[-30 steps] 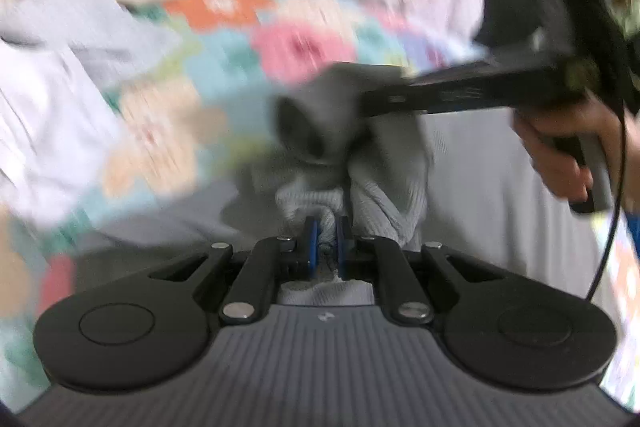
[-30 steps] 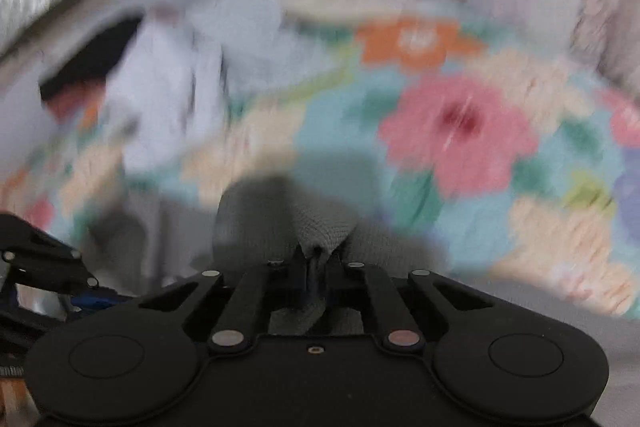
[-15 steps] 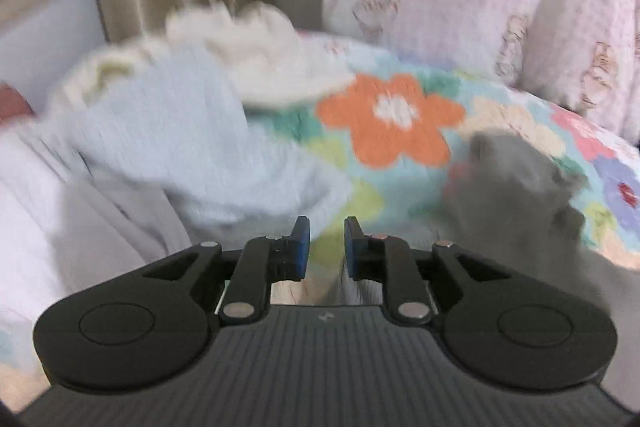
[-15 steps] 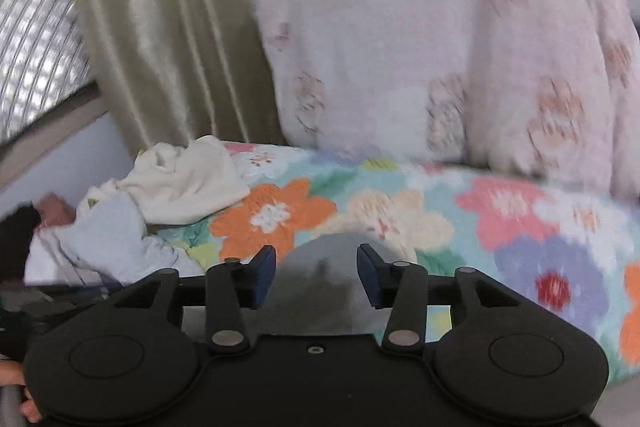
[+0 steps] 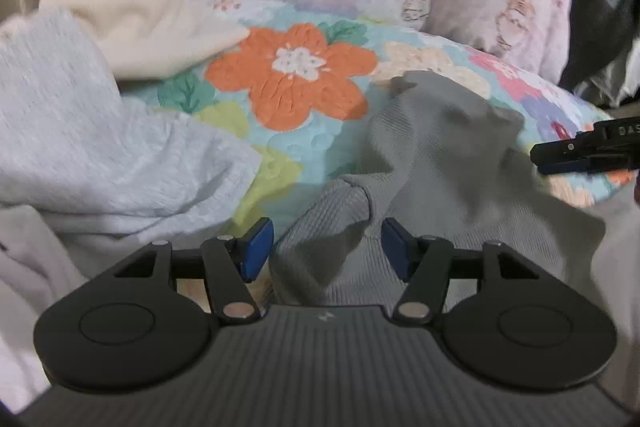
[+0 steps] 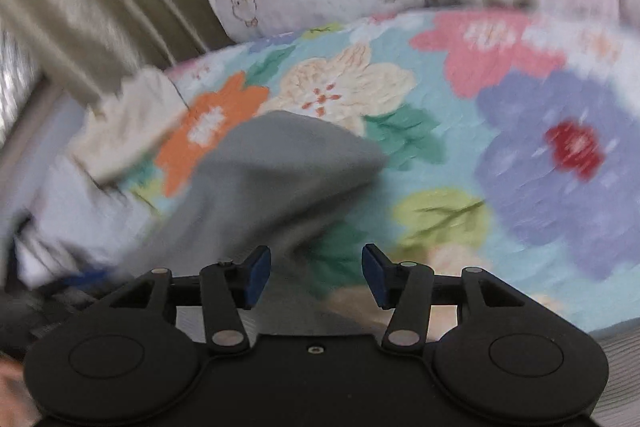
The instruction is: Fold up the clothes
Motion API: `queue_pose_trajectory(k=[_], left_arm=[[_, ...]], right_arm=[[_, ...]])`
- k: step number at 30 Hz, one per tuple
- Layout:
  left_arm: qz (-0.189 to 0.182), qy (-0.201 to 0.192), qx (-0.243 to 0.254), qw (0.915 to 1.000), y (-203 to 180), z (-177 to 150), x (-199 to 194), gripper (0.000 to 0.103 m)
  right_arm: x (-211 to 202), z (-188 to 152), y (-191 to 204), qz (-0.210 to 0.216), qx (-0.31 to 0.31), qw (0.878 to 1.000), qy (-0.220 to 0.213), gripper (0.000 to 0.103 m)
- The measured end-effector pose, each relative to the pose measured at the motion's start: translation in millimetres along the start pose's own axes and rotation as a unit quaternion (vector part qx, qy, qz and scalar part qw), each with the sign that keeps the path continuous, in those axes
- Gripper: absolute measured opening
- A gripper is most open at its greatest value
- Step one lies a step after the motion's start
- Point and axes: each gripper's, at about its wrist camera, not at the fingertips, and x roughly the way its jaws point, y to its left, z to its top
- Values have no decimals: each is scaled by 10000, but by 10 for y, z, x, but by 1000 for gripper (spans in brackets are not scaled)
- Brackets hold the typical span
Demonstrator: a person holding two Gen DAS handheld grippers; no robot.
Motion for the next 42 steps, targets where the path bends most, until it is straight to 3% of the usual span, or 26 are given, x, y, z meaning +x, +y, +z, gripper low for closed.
queue_pose_trajectory(k=[2,3,4,5,6,7,8,10,12,13,15,17,19,23,27,33,36,39,40,42], left_arm=[[1,107,-149,9998,47,9,96,60],[150,221,-186,9995,52,0,136,54],[299,335,-222,9987,56,-10,175,26],[448,449,-258,9977,61,-19,215,20],[575,536,-296,9965,59,-23,238,8],[590,426,-307,9969,15,1,155,5],[672,100,-89,9976,-76,29,7,5],[881,-564,295,9941,-216,56,-241,5],[1099,-1155,600,9854,-310,65,-430,13],[1072,-932,490,9887,-264,94,-385,24],[1038,-344,74,9940,-130,105,-265,32],[1025,-200,-158,9944,-12,-22,-310,34],[1093,-159,-301,9934,79,-182,-431,48],[1034,14,-552,9931,251,-660,-860,48],[1015,57,-842,9912,383,-1245,-1431,50],[895,142,-1545,9838,523,-2041,-1952,51],[683,233,-1755,9818,473,-2340,-2053,51],[639,318,-1604,9845,353,-2547,-2001,61],[661,242,-1518,9859,316,-2574,-1955,67],[640,30,-1451,9873,284,-2584,-1895,69]], right_arm=[[137,11,-1,322,493,9983,45,62],[228,22,24,361,590,9976,93,63],[347,40,81,158,499,9985,173,63],[456,59,140,-67,367,9991,215,60],[523,92,226,-266,85,9995,158,20],[540,145,351,-329,-344,9989,43,8],[500,183,499,-365,-858,9954,-208,8],[206,186,845,-319,-2077,9703,-1195,8],[-31,172,966,-299,-2554,9464,-1952,6],[-34,237,912,-525,-2379,9477,-2060,23],[98,408,727,-1222,-1886,9588,-1738,48],[101,415,559,-1409,-1499,9649,-1635,47],[-11,290,449,-1265,-1138,9714,-1654,48],[-269,-74,315,-929,-1029,9816,-1312,48],[-596,-652,314,-611,-1273,9865,-829,48],[-1096,-1467,379,-102,-1279,9911,-362,49],[-1263,-1821,416,-66,-1228,9923,-136,49],[-1439,-2177,393,21,-1082,9941,-30,51],[-1496,-2293,379,56,-1040,9946,1,52],[-1601,-2522,340,38,-1031,9947,47,52]])
